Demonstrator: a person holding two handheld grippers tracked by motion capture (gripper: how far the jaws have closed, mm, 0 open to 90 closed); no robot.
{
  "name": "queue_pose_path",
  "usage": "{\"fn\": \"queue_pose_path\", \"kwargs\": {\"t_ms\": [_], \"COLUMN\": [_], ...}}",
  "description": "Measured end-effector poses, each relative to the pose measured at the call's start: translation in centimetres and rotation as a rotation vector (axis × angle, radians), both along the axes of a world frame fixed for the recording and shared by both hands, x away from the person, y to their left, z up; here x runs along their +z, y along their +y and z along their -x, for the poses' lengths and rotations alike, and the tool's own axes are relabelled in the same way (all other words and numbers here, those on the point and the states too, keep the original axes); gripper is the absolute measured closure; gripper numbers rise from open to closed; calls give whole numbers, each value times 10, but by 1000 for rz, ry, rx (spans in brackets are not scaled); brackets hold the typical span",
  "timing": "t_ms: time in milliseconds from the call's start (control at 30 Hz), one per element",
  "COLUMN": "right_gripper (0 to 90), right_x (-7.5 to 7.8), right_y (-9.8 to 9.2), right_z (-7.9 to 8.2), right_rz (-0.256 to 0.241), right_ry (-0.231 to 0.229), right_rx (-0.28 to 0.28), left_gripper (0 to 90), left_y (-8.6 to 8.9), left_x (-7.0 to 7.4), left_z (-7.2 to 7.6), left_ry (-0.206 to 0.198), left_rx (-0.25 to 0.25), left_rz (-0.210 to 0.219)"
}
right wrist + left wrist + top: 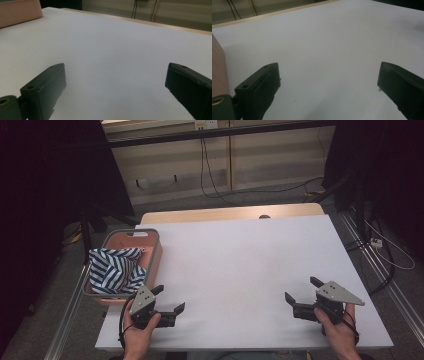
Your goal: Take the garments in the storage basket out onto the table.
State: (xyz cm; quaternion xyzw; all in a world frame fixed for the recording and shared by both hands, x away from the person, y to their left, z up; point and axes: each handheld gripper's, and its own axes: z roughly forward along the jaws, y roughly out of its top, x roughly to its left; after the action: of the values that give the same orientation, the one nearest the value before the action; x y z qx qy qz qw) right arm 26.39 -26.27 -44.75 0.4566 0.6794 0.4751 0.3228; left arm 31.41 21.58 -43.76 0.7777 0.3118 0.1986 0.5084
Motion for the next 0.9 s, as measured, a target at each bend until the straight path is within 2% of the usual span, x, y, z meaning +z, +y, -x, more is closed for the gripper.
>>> {"fn": "queue_pose_path", "kwargs": {"t_ms": [67,167,467,633,800,900], "right_gripper": [28,28,28,28,27,20], "right_x": [0,0,-1,-1,-1,-2], "right_y": [0,0,0,0,1,0], "right_z": [0,1,-2,-3,-3,-4], "right_rz": [-1,-3,-14,-32,-39,-50], "right_ry": [-2,-3,8,14,19,30], "right_rx": [2,10,39,45,46,35], "left_gripper": [46,46,55,55,55,55], "left_y": [0,1,0,-1,-3,-1], "left_x": [1,3,11,17,22,26], "left_z": [0,1,-2,-2,-8,-12], "left_ry": [-2,-1,16,23,32,34], "left_rx": [-13,6,3,-22,-42,-34], "left_rz": [-2,-6,-23,-35,-47,-55]}}
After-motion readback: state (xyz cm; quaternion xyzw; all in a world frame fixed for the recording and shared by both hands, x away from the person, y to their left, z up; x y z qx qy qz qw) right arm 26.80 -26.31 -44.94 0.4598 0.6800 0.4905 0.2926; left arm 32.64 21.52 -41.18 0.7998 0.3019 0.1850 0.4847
